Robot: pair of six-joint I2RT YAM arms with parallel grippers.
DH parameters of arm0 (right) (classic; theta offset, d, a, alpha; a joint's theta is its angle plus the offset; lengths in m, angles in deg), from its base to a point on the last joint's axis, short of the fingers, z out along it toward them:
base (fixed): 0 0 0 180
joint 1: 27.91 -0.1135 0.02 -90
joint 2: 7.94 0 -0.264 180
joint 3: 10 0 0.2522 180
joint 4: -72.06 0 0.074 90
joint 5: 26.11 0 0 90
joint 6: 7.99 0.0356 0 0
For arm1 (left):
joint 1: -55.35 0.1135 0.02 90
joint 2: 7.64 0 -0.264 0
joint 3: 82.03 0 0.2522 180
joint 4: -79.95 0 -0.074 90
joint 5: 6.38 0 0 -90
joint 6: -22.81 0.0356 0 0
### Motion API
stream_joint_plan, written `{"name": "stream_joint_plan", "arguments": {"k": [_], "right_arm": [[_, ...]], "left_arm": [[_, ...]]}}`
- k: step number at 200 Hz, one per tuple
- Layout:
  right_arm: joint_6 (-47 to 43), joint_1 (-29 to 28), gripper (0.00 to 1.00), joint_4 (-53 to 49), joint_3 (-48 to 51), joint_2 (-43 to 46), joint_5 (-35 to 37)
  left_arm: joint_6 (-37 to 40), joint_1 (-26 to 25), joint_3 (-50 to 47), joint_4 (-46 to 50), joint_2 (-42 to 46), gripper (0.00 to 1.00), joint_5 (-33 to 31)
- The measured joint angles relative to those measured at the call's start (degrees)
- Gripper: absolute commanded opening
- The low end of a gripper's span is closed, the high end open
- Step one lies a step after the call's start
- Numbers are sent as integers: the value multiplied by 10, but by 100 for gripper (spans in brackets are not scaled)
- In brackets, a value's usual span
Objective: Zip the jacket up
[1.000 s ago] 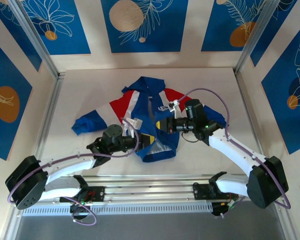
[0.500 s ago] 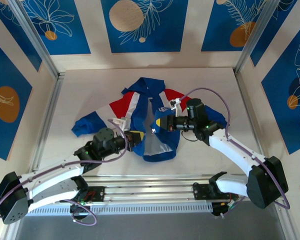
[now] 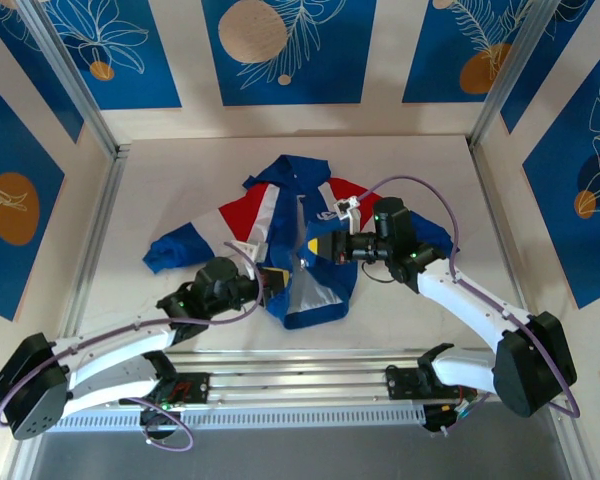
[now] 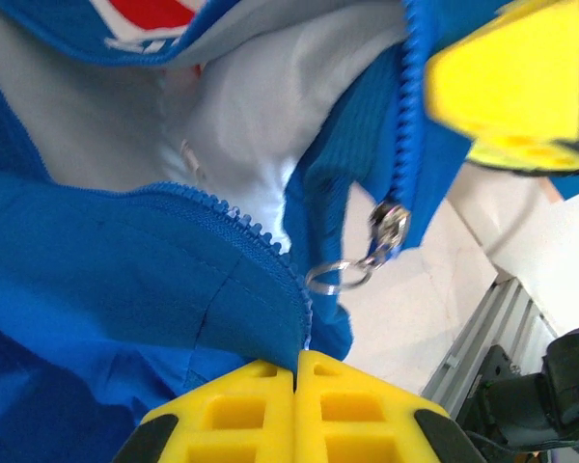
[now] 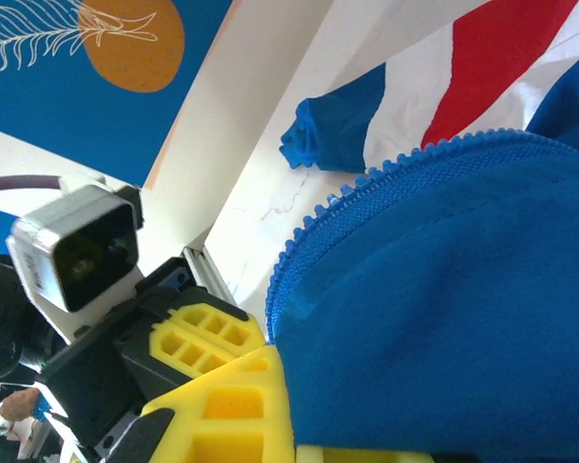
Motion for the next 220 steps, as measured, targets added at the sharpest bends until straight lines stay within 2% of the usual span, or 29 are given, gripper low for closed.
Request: {"name": "stream_joint_plan", "arguments": {"k": [40,105,168,220], "right_arm": [[6,0,0,29,1,-2,-25],[13,-3,0,55,9,-13,-32],[24,-3,0,90,11,-37,-19],[34,-3,0,118,13,-45,-18]], "left_arm": [[23,5,0,-9,26,0,-7],[24,4,38,24,-43,0,7],[24,-22,77,51,-55,0,22],[34,-23,80,89,-52,0,17]]}}
